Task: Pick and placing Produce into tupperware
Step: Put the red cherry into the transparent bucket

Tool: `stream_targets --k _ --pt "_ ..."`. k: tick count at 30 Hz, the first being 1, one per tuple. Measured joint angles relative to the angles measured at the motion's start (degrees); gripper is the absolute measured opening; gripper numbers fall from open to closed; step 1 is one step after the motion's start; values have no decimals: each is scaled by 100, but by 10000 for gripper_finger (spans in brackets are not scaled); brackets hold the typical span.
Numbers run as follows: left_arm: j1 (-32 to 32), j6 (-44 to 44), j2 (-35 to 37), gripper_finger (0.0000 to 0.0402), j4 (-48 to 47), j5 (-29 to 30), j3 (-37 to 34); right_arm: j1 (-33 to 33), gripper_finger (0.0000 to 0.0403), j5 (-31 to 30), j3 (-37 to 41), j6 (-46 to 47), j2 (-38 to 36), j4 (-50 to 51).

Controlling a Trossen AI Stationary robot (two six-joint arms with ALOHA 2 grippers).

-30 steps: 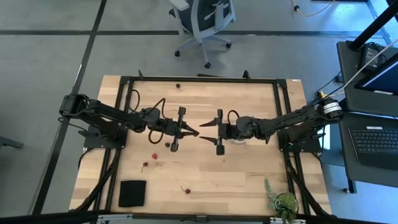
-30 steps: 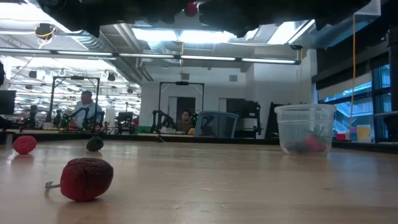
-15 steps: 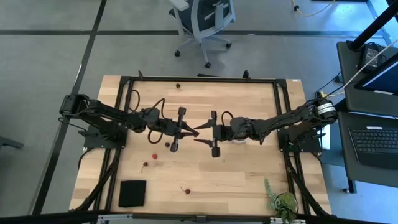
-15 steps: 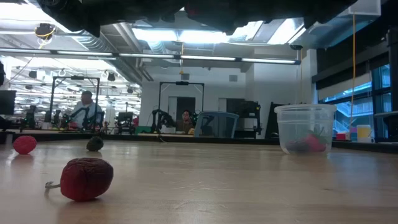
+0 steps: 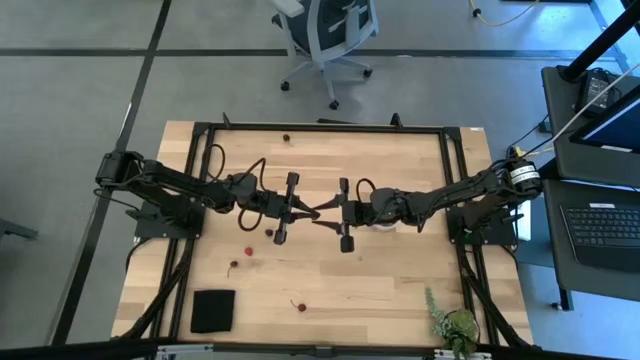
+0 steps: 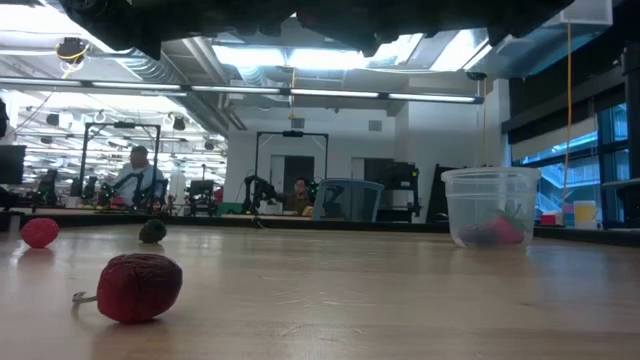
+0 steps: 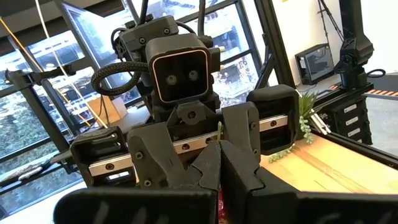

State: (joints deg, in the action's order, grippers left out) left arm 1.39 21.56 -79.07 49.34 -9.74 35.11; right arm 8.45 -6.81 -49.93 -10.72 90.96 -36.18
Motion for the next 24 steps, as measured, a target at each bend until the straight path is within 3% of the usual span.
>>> stream_targets --k 15,24 --pt "0 0 0 0 -2 4 2 0 68 2 2 -23 -4 62" --pt "7 88 0 0 -83 203 4 -2 59 -4 6 -27 -7 105"
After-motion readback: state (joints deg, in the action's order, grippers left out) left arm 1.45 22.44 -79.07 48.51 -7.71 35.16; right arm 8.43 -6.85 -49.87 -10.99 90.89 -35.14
